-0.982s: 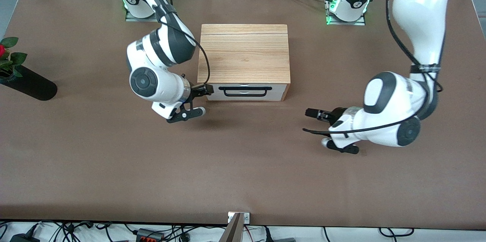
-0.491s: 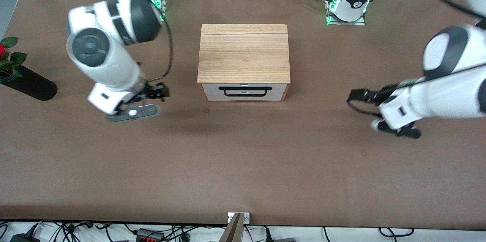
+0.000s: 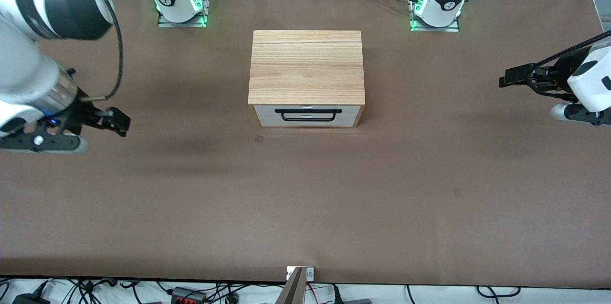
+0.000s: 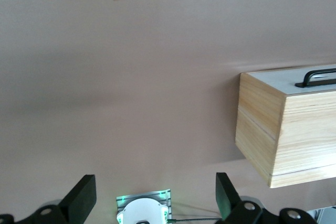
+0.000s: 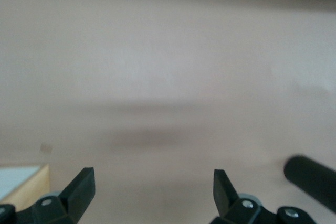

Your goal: Close drawer with both arms simultaneously

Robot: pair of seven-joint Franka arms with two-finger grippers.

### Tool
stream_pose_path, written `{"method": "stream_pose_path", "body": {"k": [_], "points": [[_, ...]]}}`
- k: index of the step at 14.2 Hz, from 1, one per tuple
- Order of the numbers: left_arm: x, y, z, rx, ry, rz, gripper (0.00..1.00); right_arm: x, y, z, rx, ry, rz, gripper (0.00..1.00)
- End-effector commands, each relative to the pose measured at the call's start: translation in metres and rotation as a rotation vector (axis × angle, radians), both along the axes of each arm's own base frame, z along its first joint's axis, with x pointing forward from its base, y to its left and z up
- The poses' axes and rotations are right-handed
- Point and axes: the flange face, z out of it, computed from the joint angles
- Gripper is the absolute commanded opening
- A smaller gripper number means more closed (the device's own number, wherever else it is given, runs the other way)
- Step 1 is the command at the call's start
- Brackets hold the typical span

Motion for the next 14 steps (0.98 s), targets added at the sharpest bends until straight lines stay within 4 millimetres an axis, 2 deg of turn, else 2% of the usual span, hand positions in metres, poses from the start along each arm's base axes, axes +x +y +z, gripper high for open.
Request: {"method": "stream_pose_path", "body": {"k": [1,2,4,5,6,7,9,11,13,14], "points": [[-0.024,-0.008,-0.006,0.049,-0.029,0.002,1.0,-0.033,-0.011,0.012,-0.004,0.144,-0.029,1.0],[-0.041,-0.008,-0.01,0.062,-0.066,0.011,1.0,-0.048,-0.03,0.018,0.021,0.167,-0.042,1.0],[-0.077,-0.011,-0.019,0.084,-0.106,0.021,1.0,-0.072,-0.061,0.004,0.069,0.201,-0.009,1.0],[-0.087,-0.012,-0.02,0.09,-0.107,0.023,1.0,-0.082,-0.072,0.0,0.08,0.18,-0.011,1.0],[-0.086,-0.012,-0.02,0.088,-0.109,0.023,1.0,-0.091,-0.083,-0.003,0.085,0.131,-0.026,1.0],[-0.085,-0.01,-0.021,0.087,-0.115,0.027,1.0,-0.094,-0.086,-0.01,0.093,0.077,-0.029,1.0],[-0.088,-0.014,-0.019,0.091,-0.121,0.023,1.0,-0.087,-0.085,-0.016,0.104,-0.022,-0.025,1.0],[-0.088,-0.015,-0.017,0.093,-0.133,0.022,1.0,-0.083,-0.089,-0.019,0.106,-0.022,-0.038,1.0],[-0.101,-0.012,-0.025,0.102,-0.146,0.034,1.0,-0.086,-0.095,-0.023,0.106,0.024,-0.043,1.0],[-0.111,-0.009,-0.029,0.108,-0.164,0.042,1.0,-0.084,-0.094,-0.016,0.105,0.021,-0.048,1.0]]}}
